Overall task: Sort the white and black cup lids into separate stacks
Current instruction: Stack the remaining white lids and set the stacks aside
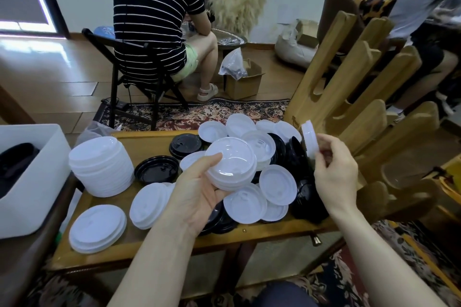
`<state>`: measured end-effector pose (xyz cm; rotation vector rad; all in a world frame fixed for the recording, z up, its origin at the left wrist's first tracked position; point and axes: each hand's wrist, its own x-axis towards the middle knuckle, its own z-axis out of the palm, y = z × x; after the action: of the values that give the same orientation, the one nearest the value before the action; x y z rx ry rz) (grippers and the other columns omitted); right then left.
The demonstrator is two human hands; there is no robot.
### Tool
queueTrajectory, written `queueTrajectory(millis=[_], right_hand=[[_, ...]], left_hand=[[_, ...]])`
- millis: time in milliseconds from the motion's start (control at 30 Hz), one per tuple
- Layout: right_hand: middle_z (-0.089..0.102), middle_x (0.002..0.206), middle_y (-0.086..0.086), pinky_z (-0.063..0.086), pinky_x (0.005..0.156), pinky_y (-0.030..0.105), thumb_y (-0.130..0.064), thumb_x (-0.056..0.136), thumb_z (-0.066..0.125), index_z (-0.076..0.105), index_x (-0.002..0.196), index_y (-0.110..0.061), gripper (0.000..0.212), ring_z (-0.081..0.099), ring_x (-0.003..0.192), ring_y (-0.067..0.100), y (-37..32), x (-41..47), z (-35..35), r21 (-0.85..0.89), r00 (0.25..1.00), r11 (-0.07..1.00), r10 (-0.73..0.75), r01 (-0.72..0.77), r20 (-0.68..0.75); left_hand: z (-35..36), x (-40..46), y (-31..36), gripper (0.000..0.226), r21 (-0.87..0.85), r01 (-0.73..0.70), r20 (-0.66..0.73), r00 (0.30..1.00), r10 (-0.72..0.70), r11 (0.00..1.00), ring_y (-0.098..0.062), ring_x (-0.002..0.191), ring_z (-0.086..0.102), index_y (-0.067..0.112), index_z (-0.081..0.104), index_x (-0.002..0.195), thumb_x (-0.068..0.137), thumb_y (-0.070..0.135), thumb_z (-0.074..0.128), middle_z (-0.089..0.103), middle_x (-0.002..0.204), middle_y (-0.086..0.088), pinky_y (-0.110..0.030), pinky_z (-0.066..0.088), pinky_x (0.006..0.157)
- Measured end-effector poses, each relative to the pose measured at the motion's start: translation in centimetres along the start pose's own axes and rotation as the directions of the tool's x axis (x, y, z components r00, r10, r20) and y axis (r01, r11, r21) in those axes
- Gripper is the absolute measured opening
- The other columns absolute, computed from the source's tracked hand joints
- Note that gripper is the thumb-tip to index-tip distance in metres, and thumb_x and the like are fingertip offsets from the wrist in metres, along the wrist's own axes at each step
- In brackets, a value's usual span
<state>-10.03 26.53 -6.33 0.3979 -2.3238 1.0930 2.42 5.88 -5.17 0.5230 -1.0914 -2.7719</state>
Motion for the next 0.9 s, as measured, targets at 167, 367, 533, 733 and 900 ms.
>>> queueTrajectory(millis=[167, 367, 533, 733, 900], right_hand=[[0.068, 0.100, 0.001, 0.058, 0.079, 0.025, 0.001, 0.092, 0.059, 0.061, 0.116, -0.013, 0.028, 0.067, 0.091, 0.012, -3.4, 1.1, -1.1, 0.636, 0.921, 0.683, 0.372, -0.358, 0.119], [0.071, 0.114, 0.009, 0.060, 0.078, 0.029, 0.000, 0.081, 0.058, 0.063, 0.120, -0.007, 0.040, 0.070, 0.094, 0.017, -6.9, 0.5, -1.1, 0.611, 0.584, -0.056, 0.240, -0.789, 0.776], [0.073, 0.108, 0.014, 0.060, 0.067, 0.028, -0.002, 0.078, 0.063, 0.060, 0.124, -0.005, 0.046, 0.072, 0.086, 0.020, -7.8, -0.4, 0.0, 0.498, 0.523, 0.164, 0.229, -0.852, 0.821], [0.067, 0.086, 0.006, 0.051, 0.053, 0.024, -0.027, 0.070, 0.070, 0.070, 0.107, -0.011, 0.040, 0.061, 0.066, 0.014, -8.6, -0.2, 0.6, 0.434, 0.532, 0.360, 0.246, -0.826, 0.810], [0.067, 0.076, 0.001, 0.043, 0.045, 0.021, -0.024, 0.073, 0.072, 0.064, 0.113, -0.008, 0.043, 0.054, 0.058, 0.012, -8.9, 0.2, 1.3, 0.412, 0.543, 0.426, 0.253, -0.806, 0.801]], left_hand=[[-0.1, -0.1, -0.2, 0.049, 0.029, -0.009, -0.006, 1.000, 0.010, 1.000, -0.034, 0.117, 0.065, 0.007, 0.057, 0.133, 0.086, 0.021, 0.061, 0.069, 0.124, -0.015, -0.052, 0.052, 0.098], [0.0, -0.3, -0.2, 0.038, 0.031, 0.000, -0.009, 1.000, 0.000, 1.000, -0.030, 0.113, 0.068, 0.010, 0.061, 0.129, 0.102, 0.032, 0.045, 0.072, 0.119, -0.012, -0.047, 0.056, 0.092], [-0.3, -0.3, 0.0, 0.046, -0.020, 0.014, 0.003, 1.000, -0.014, 1.000, -0.033, 0.116, 0.065, 0.011, 0.060, 0.129, 0.105, 0.040, 0.035, 0.071, 0.121, -0.013, -0.049, 0.053, 0.096], [-0.5, -0.2, 0.4, 0.045, 0.026, 0.002, 0.006, 1.000, -0.002, 1.000, -0.030, 0.115, 0.066, 0.011, 0.060, 0.132, 0.100, 0.039, 0.045, 0.071, 0.121, -0.012, -0.048, 0.054, 0.097], [-0.4, -0.3, 0.6, 0.052, 0.070, -0.005, 0.024, 1.000, 0.004, 0.998, -0.031, 0.115, 0.067, 0.011, 0.061, 0.131, 0.090, 0.042, 0.055, 0.071, 0.122, -0.013, -0.053, 0.049, 0.103]])
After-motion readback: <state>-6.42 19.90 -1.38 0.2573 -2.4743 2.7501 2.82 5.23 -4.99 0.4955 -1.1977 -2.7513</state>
